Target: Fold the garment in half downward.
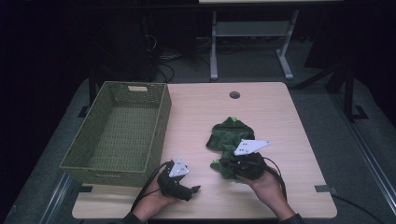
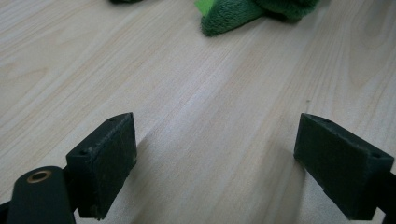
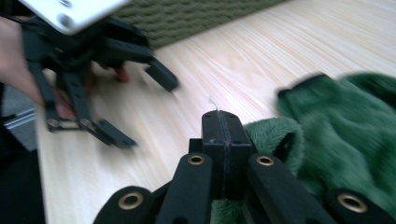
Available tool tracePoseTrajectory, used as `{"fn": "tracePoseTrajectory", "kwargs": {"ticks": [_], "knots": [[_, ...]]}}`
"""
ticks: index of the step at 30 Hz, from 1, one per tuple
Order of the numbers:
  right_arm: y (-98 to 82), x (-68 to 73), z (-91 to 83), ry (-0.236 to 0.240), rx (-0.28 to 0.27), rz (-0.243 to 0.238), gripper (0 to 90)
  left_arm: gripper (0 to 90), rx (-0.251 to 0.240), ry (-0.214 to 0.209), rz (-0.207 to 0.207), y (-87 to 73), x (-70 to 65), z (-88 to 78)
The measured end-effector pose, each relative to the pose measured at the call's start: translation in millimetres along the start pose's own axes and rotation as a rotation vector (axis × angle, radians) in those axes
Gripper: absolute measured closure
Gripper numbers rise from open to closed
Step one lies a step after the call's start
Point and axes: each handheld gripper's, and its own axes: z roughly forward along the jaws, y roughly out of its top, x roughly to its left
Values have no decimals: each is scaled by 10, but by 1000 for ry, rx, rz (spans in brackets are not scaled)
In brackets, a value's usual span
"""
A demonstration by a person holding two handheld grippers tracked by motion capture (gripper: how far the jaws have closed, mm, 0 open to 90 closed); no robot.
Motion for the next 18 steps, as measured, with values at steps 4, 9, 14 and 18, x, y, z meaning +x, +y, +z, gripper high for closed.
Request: {"fn": "tracePoseTrajectory", "kwargs": {"ticks": [4,9,14,18], "knots": [[-155,-145,-95,-43,11,29,900,124,1,1,4,1,3,-1],[-312,-300,-116,-71,48,93,900,124,3,-1,3,0,1,-2],[-406,-448,75,-63,115,134,900,124,3,0,3,0,2,-2],[-442,-464,247,-56,175,132,900,124,3,1,3,0,2,-2]]}}
